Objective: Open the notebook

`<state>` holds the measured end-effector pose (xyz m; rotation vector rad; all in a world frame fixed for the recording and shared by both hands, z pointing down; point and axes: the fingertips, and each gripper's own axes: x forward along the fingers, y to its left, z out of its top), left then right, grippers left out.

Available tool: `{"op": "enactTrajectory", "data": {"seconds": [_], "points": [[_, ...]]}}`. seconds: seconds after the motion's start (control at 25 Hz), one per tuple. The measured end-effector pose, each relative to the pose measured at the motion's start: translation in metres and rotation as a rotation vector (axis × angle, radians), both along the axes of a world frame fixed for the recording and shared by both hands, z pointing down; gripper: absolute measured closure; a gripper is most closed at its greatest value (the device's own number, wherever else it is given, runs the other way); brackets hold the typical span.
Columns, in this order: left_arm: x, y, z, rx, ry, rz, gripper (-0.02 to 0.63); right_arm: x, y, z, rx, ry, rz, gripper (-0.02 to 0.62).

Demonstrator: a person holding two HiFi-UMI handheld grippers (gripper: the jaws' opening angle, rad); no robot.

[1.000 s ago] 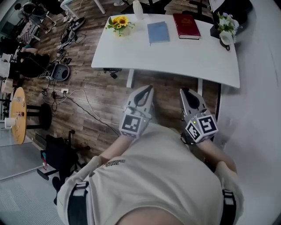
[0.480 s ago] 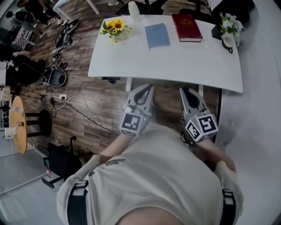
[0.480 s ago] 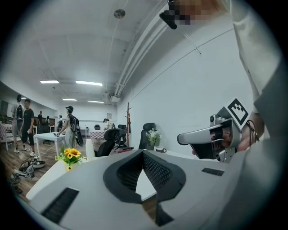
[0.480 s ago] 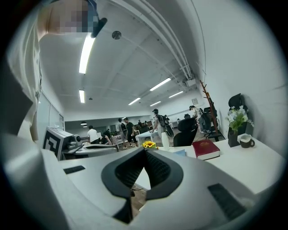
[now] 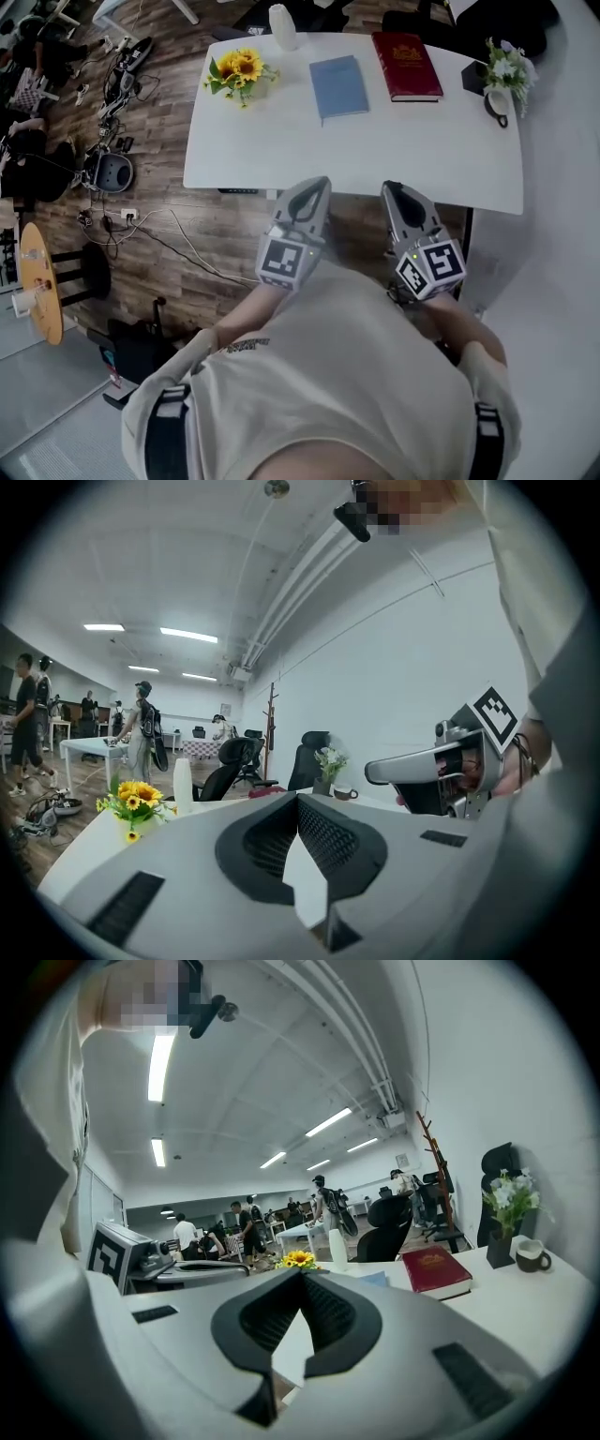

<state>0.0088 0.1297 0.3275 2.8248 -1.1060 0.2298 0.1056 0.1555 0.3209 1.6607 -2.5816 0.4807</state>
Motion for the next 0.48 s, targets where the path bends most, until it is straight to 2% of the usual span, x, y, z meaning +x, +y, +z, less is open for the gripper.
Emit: {"op": "enactTrajectory", "data": {"seconds": [0.48], "points": [[-0.017, -0.11, 0.003, -0.072, 0.013, 0.042, 0.604, -0.023, -0.113, 0.003, -0.075, 0.025, 0.029, 0.592]]}}
